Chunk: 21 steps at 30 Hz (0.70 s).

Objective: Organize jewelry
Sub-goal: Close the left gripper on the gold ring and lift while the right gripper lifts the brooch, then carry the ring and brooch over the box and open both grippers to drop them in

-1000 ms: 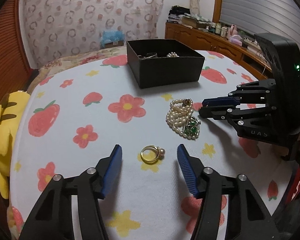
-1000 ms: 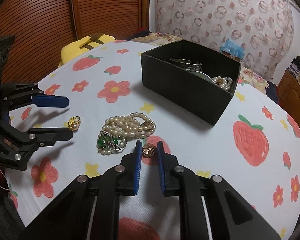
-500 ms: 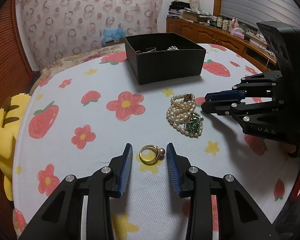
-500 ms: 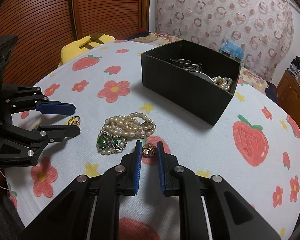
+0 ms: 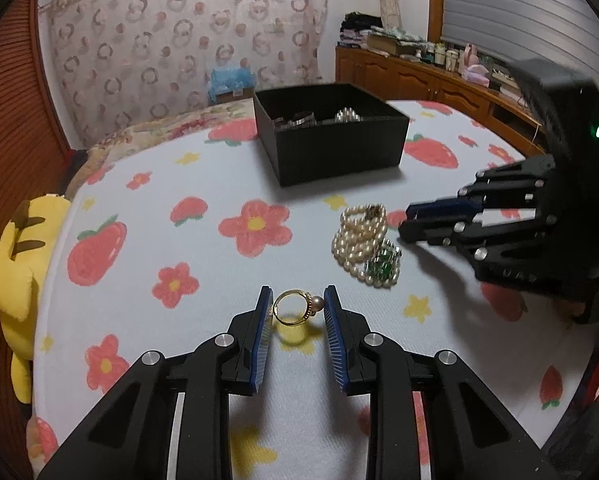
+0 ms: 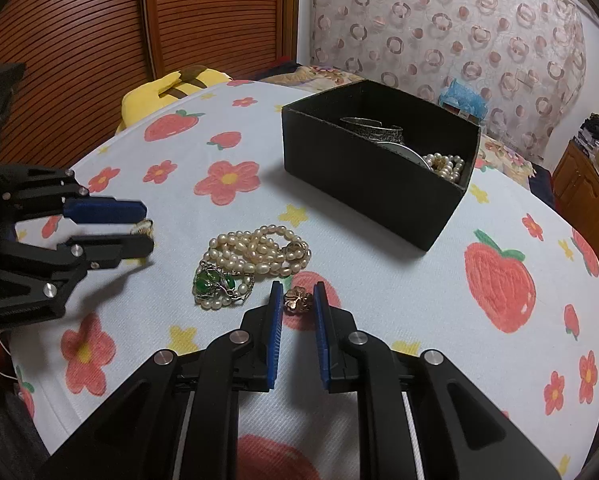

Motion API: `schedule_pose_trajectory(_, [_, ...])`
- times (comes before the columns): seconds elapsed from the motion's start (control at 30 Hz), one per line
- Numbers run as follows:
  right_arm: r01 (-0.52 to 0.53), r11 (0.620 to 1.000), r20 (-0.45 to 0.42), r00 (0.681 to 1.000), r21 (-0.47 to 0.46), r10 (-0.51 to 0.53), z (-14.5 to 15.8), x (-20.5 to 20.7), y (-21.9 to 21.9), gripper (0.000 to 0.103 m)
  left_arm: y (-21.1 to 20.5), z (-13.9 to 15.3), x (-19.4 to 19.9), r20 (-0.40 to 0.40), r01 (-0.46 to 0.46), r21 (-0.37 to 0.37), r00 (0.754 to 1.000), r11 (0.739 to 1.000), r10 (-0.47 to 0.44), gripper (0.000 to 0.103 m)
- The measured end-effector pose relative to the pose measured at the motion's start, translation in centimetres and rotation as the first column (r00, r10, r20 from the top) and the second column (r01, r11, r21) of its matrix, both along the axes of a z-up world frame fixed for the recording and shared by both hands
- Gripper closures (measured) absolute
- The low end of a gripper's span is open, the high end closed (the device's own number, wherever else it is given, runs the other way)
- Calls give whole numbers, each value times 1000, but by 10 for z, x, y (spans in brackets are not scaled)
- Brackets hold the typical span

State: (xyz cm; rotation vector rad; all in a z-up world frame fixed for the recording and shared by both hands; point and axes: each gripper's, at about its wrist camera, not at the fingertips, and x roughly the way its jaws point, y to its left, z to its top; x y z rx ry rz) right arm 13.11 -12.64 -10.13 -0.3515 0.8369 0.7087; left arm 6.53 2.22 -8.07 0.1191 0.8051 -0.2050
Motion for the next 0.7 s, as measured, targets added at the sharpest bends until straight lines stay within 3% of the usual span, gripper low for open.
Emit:
schedule_pose_trajectory(0.27, [4, 1000, 32, 999, 8, -4, 10, -4, -7, 86, -4, 18, 6, 48, -7, -6, 999, 1000, 7, 78])
schedule_pose_trajectory(0.7, [48, 996, 144, 988, 80, -59, 64, 23, -30, 86, -13, 35, 29, 88, -8, -22, 996, 1000, 10, 78])
